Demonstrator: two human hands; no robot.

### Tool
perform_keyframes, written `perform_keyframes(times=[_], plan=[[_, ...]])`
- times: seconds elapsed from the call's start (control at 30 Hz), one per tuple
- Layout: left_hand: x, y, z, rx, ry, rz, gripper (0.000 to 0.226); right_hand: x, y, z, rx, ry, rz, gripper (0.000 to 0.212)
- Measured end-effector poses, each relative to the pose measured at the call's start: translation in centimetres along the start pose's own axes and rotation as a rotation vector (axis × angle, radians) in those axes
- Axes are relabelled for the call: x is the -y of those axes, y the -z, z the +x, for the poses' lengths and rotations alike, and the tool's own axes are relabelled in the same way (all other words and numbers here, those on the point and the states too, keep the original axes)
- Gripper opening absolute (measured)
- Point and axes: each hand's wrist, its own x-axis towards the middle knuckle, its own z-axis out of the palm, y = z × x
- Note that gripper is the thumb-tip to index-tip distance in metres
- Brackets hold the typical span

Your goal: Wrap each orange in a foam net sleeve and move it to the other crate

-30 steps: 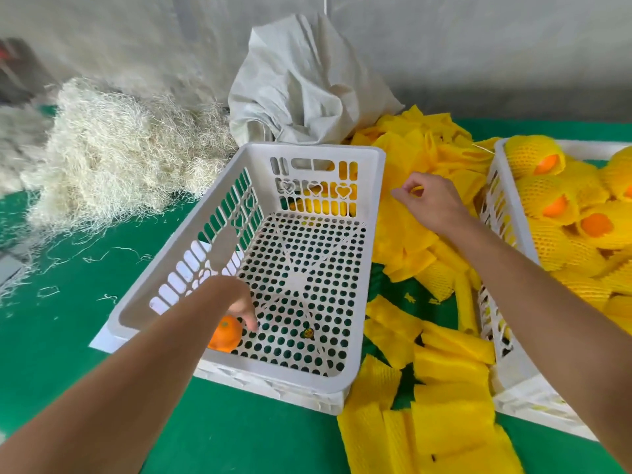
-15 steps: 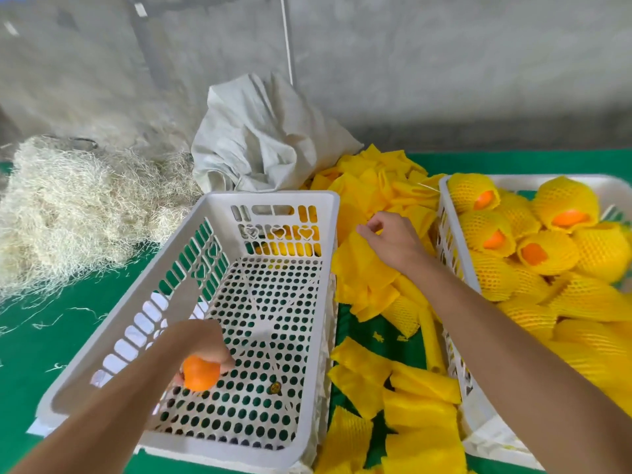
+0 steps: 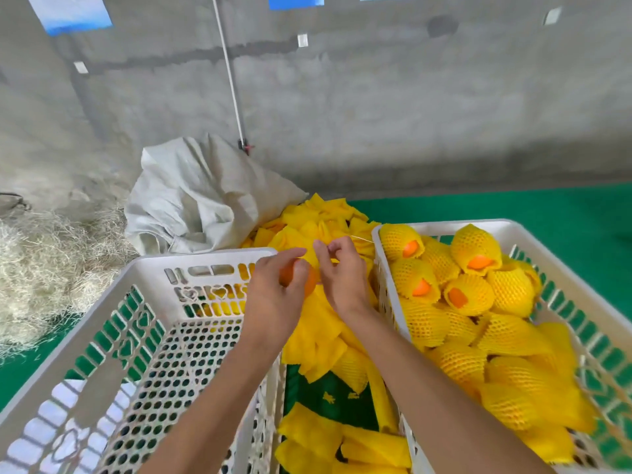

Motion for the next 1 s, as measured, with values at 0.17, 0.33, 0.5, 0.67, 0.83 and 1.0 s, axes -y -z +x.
perform_keyframes(times=[0.17, 0.33, 0.5, 0.67, 0.83, 1.0], plan=[[2.3, -3.1, 0.9, -0.06, 0.04, -0.158, 0.022, 1.6, -0.2, -1.3, 0.016, 0.102, 0.166, 0.028], [3.0, -3.6, 0.8, -0.114, 0.157, -0.466, 0.027, 1.9, -0.1, -0.9, 0.161, 0.074, 0.269, 0.01], [3.3, -3.7, 1.3, -0.237, 0.26, -0.521, 0.025, 2.5, 0.8, 0.0, 0.283, 0.046, 0.338, 0.034], [2.9, -3.5, 0.6, -0.217, 0.044, -0.46, 0.017, 2.3, 1.2, 0.5, 0.285, 0.101, 0.135, 0.034], [3.1, -3.6, 0.6, -0.198, 0.079, -0.468, 0.013, 1.4, 1.8, 0.9, 0.243, 0.049, -0.039, 0.02], [2.9, -3.2, 0.4, -0.203, 0.156, -0.554, 0.013, 1.3, 2.0, 0.9, 0.265, -0.283, 0.109, 0.023]])
